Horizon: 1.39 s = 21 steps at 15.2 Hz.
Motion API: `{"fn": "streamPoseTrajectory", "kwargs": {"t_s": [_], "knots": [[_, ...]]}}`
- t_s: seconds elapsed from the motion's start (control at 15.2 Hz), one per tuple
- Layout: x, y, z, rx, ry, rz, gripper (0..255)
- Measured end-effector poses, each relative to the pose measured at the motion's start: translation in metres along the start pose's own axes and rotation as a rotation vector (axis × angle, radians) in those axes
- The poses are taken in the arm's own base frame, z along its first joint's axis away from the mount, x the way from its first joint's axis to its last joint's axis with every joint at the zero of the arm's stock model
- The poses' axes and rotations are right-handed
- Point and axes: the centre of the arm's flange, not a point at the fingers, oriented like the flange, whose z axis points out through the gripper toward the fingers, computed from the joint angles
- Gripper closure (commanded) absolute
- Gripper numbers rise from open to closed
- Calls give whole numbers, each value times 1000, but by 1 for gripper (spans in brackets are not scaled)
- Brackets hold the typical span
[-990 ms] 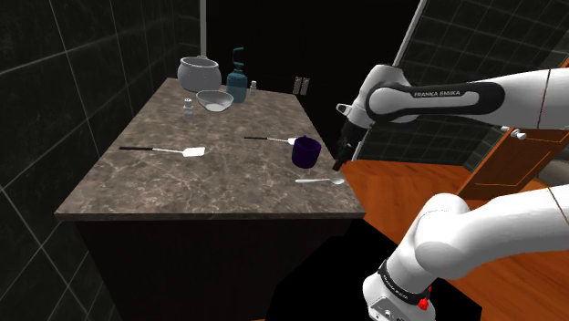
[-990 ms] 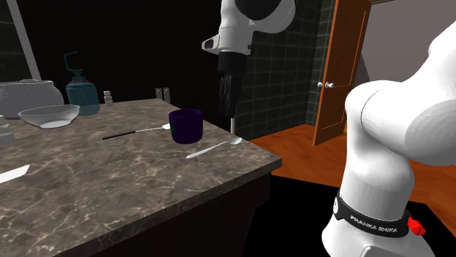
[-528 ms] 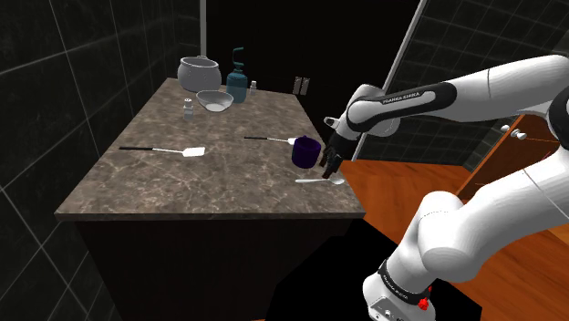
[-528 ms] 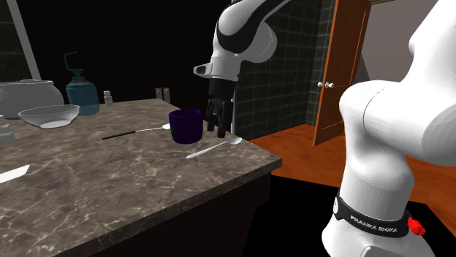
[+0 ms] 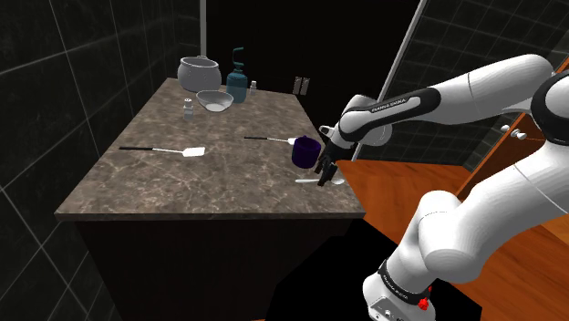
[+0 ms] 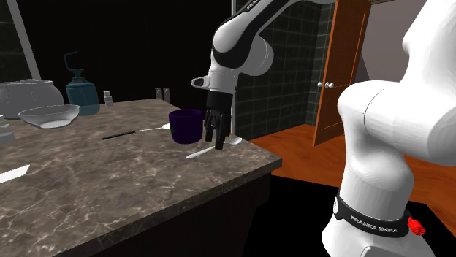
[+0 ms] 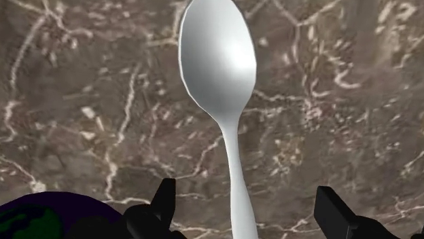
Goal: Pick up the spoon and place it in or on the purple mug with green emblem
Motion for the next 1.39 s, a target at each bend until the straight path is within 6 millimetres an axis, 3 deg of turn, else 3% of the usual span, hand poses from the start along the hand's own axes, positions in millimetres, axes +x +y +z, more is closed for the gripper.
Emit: {"fn": "streamPoseTrajectory", "kwargs": {"t_s": [0.26, 0.33, 0.99, 1.39], "knots": [[0, 0, 1, 0, 0, 0, 0], [0, 0, 2, 0, 0, 0, 255], [0, 0, 2, 0, 0, 0, 255], [6, -3, -24, -1, 1, 0, 255]]}}
